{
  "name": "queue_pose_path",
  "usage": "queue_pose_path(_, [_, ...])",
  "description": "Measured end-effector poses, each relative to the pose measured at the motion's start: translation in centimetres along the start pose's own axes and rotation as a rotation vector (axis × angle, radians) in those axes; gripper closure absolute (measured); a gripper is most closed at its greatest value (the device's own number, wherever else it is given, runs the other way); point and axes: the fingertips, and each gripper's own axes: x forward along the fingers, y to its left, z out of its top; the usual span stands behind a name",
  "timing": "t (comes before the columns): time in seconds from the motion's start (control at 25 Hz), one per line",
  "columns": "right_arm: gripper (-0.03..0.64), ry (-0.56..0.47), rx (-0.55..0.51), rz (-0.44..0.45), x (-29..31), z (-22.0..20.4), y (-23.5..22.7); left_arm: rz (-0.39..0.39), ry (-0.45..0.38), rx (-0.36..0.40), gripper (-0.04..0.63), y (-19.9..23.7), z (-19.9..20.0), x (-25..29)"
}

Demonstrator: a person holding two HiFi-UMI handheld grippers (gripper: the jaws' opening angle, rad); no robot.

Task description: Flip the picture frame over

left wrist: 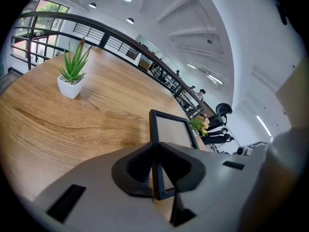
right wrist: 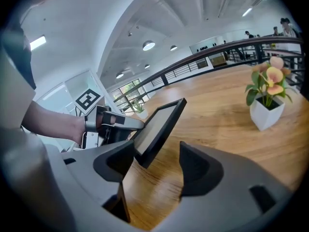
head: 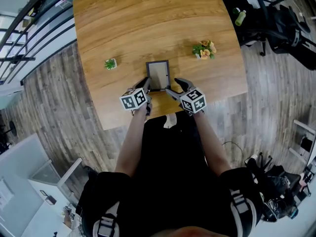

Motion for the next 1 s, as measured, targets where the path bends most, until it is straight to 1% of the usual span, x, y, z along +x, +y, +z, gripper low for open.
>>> queue_pose_path(0.16, [0.343, -0.018, 0.019, 0.042, 0.7, -0.1, 1.8, -0.014, -0.008, 0.024, 0.535, 0.0, 0.4, -1.0])
queue_pose_path(0.32, [0.350, -0.035, 0.030, 0.068, 1.2, 0.0, 3.7, -0.028, -0.006, 0.062, 0.535, 0.0, 0.7, -2.0])
queue_pose_path(0.4, [0.351, -0.057, 0.052, 0.075, 1.4, 0.2, 4.3, -0.032, -0.007, 0.078, 0.535, 0.0, 0.8, -2.5])
queue_pose_path(0.52, [0.382, -0.097, 0.107, 0.082, 1.4, 0.4, 4.9, -0.043, -0.013, 0.097, 0.535, 0.1, 1.1, -3.3])
queue_pose_path(0.72, [0.457, -0.142, 0.200, 0.100, 1.1, 0.3, 5.7, -0.053, -0.018, 0.121, 0.535, 0.3, 1.2, -4.3])
queue_pose_path(0.88, [0.474, -0.165, 0.264, 0.115, 0.6, 0.3, 6.3, -0.059, -0.020, 0.126, 0.537, 0.2, 1.0, -5.1])
queue_pose_path(1.0, [0.488, -0.182, 0.335, 0.133, 0.4, 0.4, 6.5, -0.065, -0.024, 0.122, 0.537, 0.1, 1.0, -5.5])
